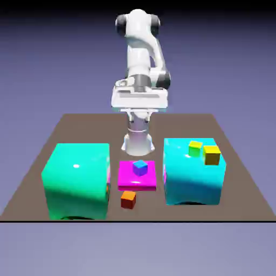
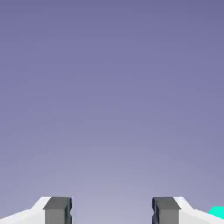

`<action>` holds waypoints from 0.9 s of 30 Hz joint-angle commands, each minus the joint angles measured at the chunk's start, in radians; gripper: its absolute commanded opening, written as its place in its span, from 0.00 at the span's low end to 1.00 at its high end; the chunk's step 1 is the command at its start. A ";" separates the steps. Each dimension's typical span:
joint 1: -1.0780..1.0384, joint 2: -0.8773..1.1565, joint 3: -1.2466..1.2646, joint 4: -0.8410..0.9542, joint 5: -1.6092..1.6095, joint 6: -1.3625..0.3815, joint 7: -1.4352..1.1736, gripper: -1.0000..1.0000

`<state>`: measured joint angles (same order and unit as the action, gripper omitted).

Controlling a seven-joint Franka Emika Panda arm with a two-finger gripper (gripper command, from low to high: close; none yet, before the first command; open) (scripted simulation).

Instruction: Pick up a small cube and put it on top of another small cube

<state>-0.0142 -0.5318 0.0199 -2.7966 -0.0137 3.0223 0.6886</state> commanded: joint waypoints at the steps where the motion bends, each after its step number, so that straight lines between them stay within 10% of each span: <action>1: -0.022 0.032 0.016 0.011 -0.011 -0.012 -0.044 0.50; 27: -0.490 0.779 0.367 0.271 -0.250 -0.285 -1.072 0.50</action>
<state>-0.5039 0.2472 0.3872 -2.5254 -0.2635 2.7369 -0.3835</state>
